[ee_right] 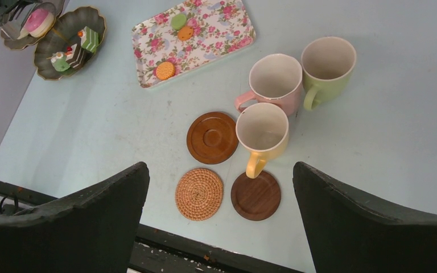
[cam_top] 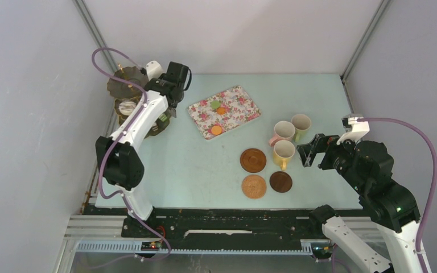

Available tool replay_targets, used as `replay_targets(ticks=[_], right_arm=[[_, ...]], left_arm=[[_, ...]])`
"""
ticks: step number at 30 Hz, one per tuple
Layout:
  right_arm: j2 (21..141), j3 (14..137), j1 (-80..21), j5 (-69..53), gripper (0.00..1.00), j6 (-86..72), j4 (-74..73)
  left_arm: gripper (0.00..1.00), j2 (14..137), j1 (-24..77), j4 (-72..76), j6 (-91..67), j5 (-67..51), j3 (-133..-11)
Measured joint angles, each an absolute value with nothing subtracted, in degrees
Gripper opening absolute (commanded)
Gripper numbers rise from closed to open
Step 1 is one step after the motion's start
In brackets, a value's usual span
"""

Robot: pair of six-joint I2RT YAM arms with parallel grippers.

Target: Serve the afternoon tea

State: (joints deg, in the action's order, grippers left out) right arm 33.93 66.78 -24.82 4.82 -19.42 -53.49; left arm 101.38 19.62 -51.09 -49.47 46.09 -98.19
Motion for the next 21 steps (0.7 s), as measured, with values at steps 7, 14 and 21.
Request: replay_targets(ticks=[7,14,21], right_arm=[[33.91,66.78,-24.82,4.80,1.00,-19.44,-53.52],[33.91,66.78,-24.82,4.80,1.00,-19.44,-53.54],[33.91,66.78,-24.82,4.80,1.00,-19.44,-53.56]], left_arm=[[0.37,101.21,18.11,-51.16,-51.09,45.84,-97.21],[0.43,101.21,17.65,-51.53,-51.55,45.80,-97.21],[0.56,101.21,17.02,-51.48,-51.37,44.75,-97.21]])
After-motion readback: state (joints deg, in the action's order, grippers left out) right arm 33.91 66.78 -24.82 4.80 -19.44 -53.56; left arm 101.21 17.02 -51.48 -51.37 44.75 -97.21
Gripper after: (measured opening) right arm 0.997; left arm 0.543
